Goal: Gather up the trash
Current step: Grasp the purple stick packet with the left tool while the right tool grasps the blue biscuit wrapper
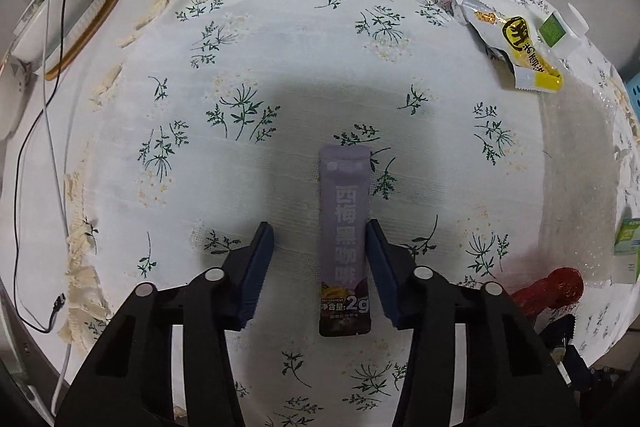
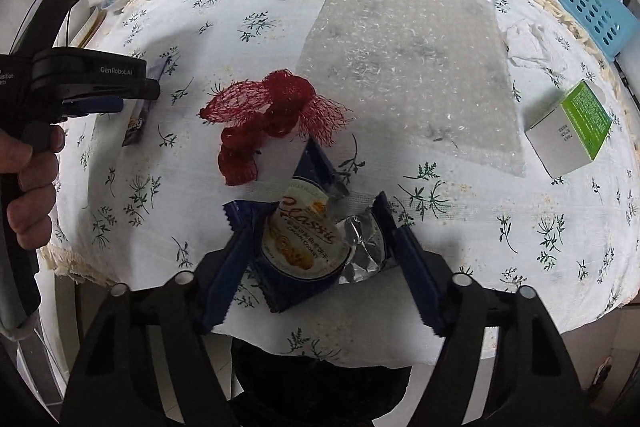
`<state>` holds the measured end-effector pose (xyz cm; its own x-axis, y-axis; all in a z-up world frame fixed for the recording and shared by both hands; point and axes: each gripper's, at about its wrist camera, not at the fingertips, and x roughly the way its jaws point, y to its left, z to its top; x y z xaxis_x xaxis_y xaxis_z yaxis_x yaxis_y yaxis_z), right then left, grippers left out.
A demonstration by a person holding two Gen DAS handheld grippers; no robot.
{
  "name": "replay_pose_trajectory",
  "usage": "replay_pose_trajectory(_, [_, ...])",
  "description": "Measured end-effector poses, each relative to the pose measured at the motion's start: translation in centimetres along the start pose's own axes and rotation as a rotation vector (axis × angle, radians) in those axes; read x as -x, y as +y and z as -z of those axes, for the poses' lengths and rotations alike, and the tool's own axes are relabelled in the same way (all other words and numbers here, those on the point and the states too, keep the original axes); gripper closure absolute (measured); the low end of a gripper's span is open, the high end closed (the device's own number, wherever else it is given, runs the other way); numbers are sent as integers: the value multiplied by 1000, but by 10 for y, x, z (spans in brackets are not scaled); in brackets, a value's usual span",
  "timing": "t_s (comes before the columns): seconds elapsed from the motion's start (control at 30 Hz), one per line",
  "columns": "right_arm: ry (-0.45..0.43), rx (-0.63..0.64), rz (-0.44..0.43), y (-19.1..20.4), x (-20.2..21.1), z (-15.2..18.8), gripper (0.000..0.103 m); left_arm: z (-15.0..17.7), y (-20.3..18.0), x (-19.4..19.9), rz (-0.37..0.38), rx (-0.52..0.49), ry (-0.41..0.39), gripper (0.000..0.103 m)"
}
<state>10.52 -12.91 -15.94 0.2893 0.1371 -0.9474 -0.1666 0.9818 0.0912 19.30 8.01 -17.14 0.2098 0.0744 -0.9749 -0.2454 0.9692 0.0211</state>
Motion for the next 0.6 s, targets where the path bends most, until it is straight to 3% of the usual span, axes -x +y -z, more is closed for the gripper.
replay_pose_trajectory(0.07, [16,-3,-13,-1,-1,-1,61,0,-1,1,-4,-11,2,79])
replay_pose_trajectory(0.13, [60,-11,-29,-2,-6,0,68,-1,1,2,-16,-22,3,85])
replay_pose_trajectory(0.27, [61,-14,-62,-3,-5,2,85,1,6,6,3,-24,1,92])
replay_pose_trajectory(0.33, [61,-13,-67,-4,-3,2,90,9,11,14,13,-20,-16,92])
replay_pose_trajectory(0.6, [7,-19,-86,-14,17,6,93,31,16,56,68,-22,-81,92])
